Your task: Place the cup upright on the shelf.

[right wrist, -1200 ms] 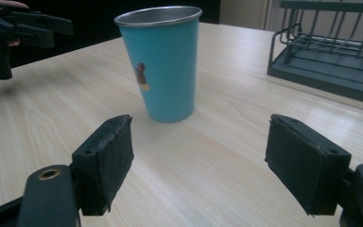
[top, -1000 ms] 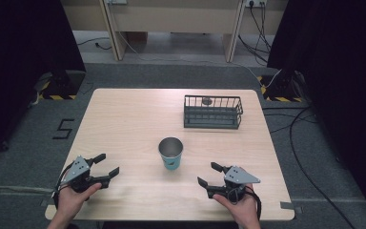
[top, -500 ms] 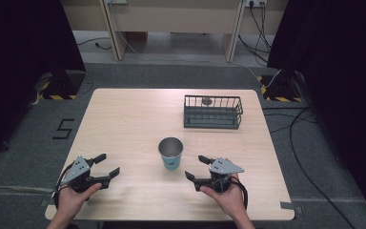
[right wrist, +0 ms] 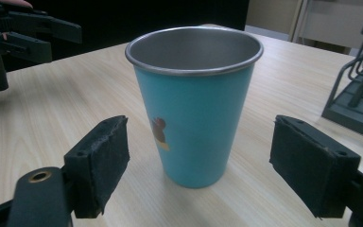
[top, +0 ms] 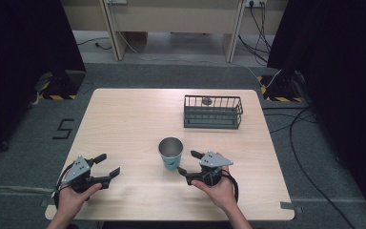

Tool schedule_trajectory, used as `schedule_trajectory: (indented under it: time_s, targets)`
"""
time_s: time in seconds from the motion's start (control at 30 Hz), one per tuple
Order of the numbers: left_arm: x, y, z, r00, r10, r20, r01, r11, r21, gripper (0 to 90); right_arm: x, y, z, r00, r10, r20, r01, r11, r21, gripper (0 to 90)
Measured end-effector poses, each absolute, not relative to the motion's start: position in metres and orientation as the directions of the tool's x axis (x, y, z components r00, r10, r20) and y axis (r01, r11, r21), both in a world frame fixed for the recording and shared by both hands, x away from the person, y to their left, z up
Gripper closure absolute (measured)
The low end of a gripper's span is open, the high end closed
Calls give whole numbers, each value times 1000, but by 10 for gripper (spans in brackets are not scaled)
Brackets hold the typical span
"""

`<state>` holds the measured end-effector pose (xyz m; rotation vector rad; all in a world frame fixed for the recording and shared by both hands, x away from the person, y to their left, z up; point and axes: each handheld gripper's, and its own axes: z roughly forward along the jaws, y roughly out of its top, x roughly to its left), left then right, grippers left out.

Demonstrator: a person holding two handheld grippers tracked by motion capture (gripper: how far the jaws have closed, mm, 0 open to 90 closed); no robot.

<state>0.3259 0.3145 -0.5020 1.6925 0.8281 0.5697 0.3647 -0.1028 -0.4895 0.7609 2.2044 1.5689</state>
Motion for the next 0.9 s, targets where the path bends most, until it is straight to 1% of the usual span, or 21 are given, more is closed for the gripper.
schedule_trajectory:
  time_s: [0.43, 0.9]
  targets:
    - [326, 314, -502, 642, 766, -44, 233, -139, 963, 184, 380, -83, -493, -816, 577, 41, 234, 265, 935, 199]
    - [326, 314, -501, 643, 765, -42, 229, -140, 963, 184, 398, -60, -497, -822, 568, 38, 236, 279, 931, 164]
